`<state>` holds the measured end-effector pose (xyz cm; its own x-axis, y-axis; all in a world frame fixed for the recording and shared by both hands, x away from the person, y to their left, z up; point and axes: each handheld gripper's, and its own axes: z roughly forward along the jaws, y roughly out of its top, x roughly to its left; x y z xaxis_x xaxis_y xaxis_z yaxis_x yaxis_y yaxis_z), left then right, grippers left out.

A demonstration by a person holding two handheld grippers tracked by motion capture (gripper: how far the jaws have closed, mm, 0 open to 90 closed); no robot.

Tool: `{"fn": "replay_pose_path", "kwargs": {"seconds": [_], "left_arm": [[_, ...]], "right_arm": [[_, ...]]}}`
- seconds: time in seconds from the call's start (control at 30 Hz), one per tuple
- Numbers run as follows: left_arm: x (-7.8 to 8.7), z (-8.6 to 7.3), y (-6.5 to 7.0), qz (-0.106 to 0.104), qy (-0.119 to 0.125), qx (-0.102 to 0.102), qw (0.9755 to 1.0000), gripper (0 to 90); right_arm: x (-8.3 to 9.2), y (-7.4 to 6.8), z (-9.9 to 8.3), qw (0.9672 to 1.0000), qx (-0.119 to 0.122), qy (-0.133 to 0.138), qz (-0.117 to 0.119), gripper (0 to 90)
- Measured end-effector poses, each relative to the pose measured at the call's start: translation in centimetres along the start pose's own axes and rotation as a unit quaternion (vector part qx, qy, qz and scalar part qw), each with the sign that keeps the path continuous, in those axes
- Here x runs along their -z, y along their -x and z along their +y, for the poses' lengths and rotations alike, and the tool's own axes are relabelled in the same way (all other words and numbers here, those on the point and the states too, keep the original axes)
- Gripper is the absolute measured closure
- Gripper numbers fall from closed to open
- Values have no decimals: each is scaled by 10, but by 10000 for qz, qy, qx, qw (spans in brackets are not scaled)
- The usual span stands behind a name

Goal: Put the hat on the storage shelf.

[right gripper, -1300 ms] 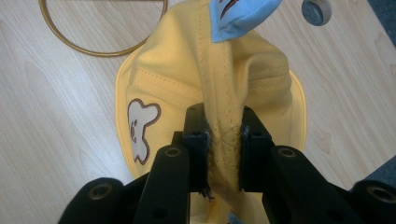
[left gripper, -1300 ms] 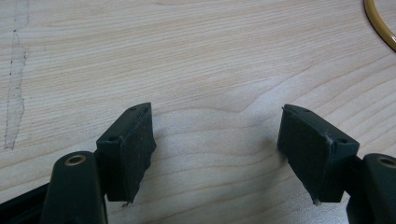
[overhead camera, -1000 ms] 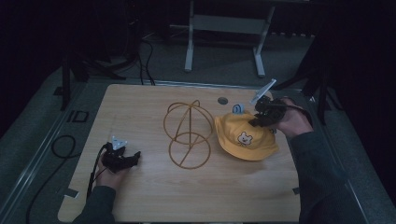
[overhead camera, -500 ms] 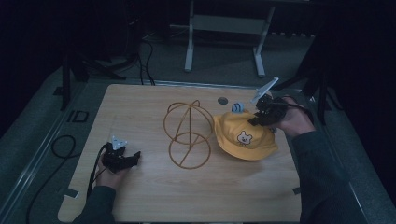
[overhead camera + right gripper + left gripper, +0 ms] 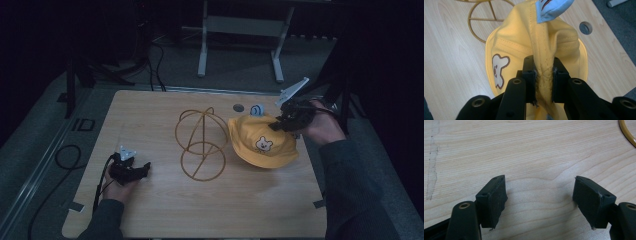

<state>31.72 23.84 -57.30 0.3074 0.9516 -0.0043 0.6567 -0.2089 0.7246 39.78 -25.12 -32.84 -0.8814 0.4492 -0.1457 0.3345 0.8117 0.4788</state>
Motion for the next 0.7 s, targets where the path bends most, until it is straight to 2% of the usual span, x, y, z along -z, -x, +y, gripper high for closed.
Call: {"fn": "replay_pose_path", "kwargs": {"seconds": [0.7], "left_arm": [[0, 0, 0, 2, -1, -1, 10000, 272]], "right_arm": [[35, 5, 0, 9991, -16, 423, -50, 776]]}}
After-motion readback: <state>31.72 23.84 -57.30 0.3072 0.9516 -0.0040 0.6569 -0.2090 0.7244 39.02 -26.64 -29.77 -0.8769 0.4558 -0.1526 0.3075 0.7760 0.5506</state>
